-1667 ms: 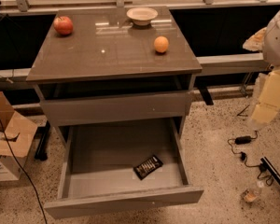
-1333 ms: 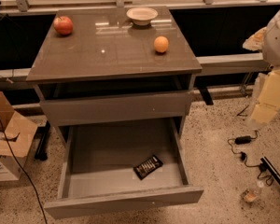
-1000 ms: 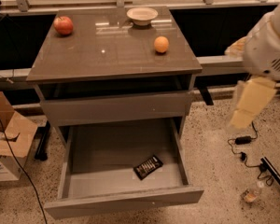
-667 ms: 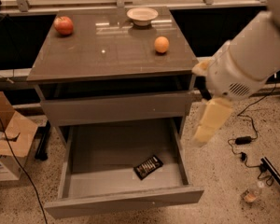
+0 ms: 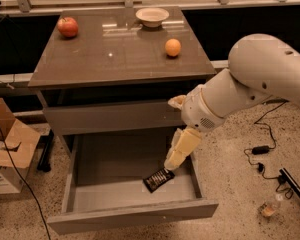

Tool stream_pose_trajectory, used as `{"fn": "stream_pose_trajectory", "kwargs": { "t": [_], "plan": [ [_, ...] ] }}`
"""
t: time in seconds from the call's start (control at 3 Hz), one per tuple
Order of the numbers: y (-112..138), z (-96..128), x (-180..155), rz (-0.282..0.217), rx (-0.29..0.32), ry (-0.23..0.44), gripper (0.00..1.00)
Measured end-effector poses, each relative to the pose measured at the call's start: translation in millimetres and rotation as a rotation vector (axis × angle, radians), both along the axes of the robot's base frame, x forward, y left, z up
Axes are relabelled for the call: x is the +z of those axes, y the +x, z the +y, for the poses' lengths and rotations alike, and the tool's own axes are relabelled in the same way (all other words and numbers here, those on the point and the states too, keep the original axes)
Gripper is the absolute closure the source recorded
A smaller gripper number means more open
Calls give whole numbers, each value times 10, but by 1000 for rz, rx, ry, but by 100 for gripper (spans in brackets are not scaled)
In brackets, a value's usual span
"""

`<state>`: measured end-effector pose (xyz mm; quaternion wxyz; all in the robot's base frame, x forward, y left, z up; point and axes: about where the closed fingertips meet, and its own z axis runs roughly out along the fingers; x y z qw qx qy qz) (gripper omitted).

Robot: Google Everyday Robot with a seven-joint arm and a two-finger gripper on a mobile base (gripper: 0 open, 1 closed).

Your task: Pick rxbar chocolate from middle drawer and place on counter

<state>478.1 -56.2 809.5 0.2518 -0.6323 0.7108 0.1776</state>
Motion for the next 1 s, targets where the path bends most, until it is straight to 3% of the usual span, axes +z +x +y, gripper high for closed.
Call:
{"fn": "stream_pose_trajectory", "kwargs": {
  "t": [0.33,0.67,1.0],
  "plan": [
    [-1,1,3,-1,0,0,0],
    [45,154,-327,34,-9,52,0],
    [141,399,-984,92,-29,123,0]
  ]
}}
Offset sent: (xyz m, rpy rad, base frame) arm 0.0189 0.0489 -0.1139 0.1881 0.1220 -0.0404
